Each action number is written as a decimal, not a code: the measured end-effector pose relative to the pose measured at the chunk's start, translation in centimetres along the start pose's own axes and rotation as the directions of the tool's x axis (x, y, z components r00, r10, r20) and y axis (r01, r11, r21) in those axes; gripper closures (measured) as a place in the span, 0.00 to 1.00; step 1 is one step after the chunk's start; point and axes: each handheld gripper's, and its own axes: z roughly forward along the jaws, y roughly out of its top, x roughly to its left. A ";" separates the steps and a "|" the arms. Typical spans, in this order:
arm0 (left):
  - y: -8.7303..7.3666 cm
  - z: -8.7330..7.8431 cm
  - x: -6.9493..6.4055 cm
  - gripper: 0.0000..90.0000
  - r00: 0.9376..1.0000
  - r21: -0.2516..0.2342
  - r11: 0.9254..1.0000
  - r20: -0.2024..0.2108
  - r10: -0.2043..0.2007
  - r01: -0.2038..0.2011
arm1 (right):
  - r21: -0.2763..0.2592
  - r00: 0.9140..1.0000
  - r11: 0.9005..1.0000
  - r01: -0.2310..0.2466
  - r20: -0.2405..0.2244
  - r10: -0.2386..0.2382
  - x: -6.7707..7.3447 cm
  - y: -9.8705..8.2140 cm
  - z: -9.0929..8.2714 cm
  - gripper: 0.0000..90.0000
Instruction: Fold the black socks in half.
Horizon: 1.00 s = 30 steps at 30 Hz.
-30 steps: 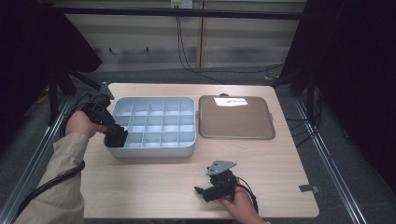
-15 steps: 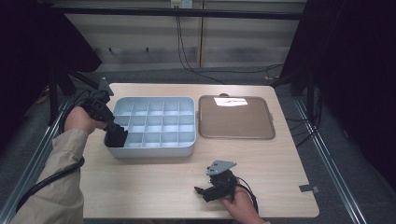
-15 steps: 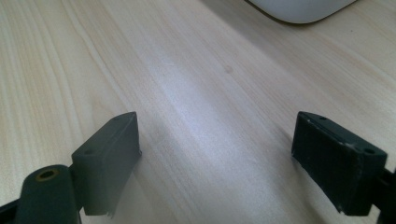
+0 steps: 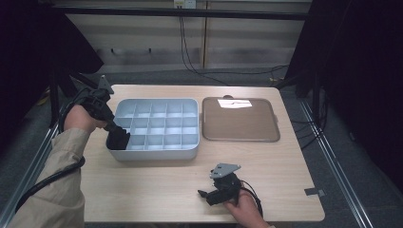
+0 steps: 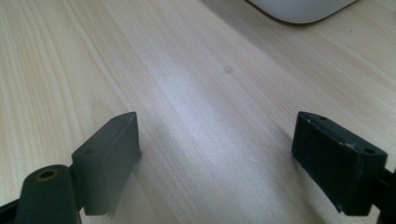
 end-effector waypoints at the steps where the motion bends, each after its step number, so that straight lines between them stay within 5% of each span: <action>1: 0.0 -0.1 0.0 0.85 1.000 0.000 1.000 -0.002 0.009 -0.009 | 0.000 1.000 1.000 0.000 0.000 0.000 0.0 0.0 0.0 0.17; 10: 0.2 -0.4 -0.3 1.00 1.000 -0.005 1.000 -0.017 0.013 -0.013 | 0.000 1.000 1.000 0.000 0.000 0.000 0.0 0.0 0.0 0.17; 30: 0.9 0.9 -0.3 1.00 0.999 -0.017 1.000 -0.030 0.024 -0.025 | 0.000 1.000 1.000 0.000 0.000 0.000 0.0 0.0 0.0 0.17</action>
